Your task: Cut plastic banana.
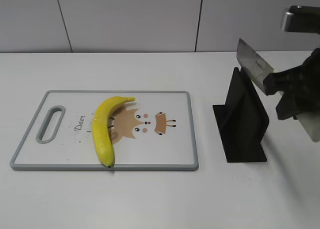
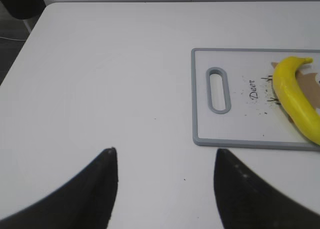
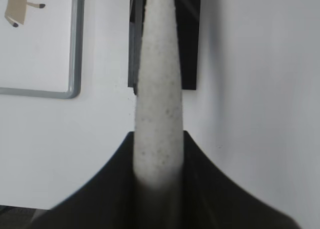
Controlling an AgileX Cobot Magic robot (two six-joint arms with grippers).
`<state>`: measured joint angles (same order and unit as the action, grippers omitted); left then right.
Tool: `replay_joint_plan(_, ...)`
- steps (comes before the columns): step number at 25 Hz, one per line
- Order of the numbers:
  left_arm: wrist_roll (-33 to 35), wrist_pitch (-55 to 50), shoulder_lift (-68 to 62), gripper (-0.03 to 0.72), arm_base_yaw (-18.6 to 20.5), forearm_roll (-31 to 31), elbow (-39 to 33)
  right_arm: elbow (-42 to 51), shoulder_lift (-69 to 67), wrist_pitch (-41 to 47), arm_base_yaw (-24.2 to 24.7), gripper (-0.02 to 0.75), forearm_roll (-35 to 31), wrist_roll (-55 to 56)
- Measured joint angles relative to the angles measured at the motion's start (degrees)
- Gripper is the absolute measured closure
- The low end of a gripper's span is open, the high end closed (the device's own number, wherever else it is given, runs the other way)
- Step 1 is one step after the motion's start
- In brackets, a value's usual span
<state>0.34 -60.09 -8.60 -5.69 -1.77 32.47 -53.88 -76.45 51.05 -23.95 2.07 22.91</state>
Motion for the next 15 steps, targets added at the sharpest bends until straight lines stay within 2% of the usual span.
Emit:
replay_joint_plan(6, 0.0, -1.0, 7.2, 0.109, 0.0, 1.1, -2.8, 2.8, -0.5, -2.8, 0.0, 0.556, -3.0, 0.2)
replay_joint_plan(15, 0.2, -0.3, 7.3, 0.109, 0.0, 1.1, -3.2, 5.1, -1.3, -5.8, 0.0, 0.556, -3.2, 0.2)
